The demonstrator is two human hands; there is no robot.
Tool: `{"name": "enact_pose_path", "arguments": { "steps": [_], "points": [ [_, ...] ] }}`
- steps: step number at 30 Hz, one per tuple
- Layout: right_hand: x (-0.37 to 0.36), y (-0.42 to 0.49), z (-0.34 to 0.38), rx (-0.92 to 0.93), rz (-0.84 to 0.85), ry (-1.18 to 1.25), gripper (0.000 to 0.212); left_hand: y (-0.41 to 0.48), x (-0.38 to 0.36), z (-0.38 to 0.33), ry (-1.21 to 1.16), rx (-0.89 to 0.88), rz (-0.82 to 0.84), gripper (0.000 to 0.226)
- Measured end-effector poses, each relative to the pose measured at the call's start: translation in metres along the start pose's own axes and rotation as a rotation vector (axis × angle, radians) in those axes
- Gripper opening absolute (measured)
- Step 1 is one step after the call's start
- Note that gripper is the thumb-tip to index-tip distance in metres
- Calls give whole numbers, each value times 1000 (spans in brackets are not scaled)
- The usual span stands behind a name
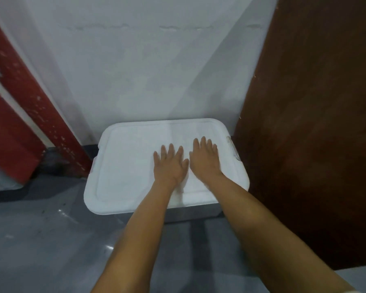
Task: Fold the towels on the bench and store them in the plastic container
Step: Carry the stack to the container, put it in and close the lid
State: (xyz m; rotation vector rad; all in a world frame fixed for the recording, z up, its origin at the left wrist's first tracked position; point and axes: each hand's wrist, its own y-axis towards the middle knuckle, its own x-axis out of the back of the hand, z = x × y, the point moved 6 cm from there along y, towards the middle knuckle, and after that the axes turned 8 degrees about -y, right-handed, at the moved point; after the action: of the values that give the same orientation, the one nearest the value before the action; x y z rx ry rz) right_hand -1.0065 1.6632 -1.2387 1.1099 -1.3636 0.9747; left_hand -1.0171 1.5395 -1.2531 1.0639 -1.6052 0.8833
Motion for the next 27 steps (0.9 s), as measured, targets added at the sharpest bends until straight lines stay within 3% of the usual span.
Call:
{"name": "enact_pose_path", "arguments": {
  "steps": [5, 14, 20, 24, 27],
  "points": [
    [7, 1, 74, 102, 55, 167, 59, -7, 23, 55, -38, 83, -19, 61],
    [18, 3, 201, 350, 73, 231, 55, -41, 56, 170, -103, 361, -101, 57],
    [24, 7, 247, 474, 62, 172, 57, -56, 58, 222, -263, 629, -120, 65],
    [11, 5, 262, 509, 44, 141, 57, -60, 48, 256, -533, 790, -191, 81],
    [1, 2, 260, 495, -24, 133, 58, -66, 38, 263, -853, 908, -124, 91]
  ]
}}
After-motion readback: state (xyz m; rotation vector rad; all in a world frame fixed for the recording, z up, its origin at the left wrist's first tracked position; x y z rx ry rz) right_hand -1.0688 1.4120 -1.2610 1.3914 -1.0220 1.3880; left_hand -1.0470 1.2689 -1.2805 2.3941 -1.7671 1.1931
